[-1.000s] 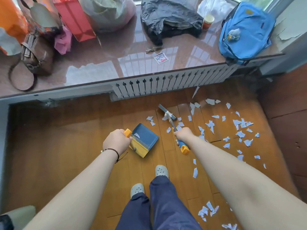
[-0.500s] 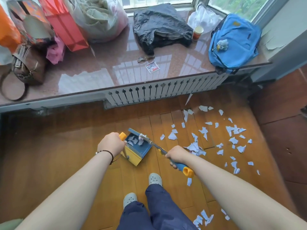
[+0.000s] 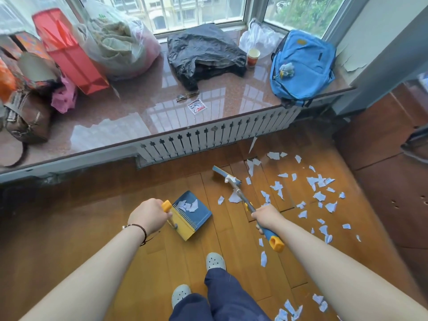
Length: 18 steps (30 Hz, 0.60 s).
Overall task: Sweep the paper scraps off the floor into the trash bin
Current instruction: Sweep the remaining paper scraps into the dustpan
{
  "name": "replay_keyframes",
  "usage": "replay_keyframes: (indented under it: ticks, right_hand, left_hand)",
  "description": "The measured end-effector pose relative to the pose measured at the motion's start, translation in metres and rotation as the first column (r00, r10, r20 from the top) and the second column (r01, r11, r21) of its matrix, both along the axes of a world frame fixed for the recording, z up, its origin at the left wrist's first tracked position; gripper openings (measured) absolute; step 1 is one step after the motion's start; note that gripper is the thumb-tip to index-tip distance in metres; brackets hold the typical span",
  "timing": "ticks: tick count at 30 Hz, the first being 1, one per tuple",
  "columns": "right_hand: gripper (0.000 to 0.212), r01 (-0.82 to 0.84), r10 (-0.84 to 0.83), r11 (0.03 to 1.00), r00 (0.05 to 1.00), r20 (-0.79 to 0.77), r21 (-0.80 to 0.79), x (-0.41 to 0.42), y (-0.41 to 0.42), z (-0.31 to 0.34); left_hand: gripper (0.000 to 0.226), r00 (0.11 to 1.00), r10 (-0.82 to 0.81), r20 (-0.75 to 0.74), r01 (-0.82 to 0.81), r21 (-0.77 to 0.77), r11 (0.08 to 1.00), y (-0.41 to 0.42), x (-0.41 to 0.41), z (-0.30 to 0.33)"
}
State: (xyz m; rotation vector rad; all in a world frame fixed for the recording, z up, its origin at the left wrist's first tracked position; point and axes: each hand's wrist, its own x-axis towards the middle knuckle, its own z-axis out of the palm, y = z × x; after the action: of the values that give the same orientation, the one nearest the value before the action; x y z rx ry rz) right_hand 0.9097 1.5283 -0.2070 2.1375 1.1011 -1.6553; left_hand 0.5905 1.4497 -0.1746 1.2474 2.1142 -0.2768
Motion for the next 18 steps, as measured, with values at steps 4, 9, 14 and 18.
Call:
replay_keyframes:
  ticks: [4,9,14,18]
  right_hand:
    - [0.025,0.024,-0.025,1.0,0.997,0.067,0.012,0.003,0.011,-0.022]
    - [0.036,-0.029,0.029,1.0,0.997,0.069,-0.002,-0.023,-0.008,-0.034]
    - [0.007,0.009,-0.012,0.985,1.0,-0.013,-0.173,-0.021,-0.026,-0.02]
    - [0.013,0.058,-0.072,0.975,0.996,-0.059,-0.215,0.003,-0.019,0.005]
  left_hand:
    - [0.023,0.995,-0.099,-0.009,0.099,-0.015,0.995,0.015,0.022,-0.001]
    - [0.022,0.991,-0.134,-0.011,0.133,-0.032,0.991,0.033,0.046,-0.007]
    - [0.024,0.99,-0.138,-0.042,0.137,-0.018,0.99,0.045,0.06,-0.011]
    - [0.025,0.988,-0.146,-0.048,0.145,-0.028,0.989,0.052,0.063,-0.011]
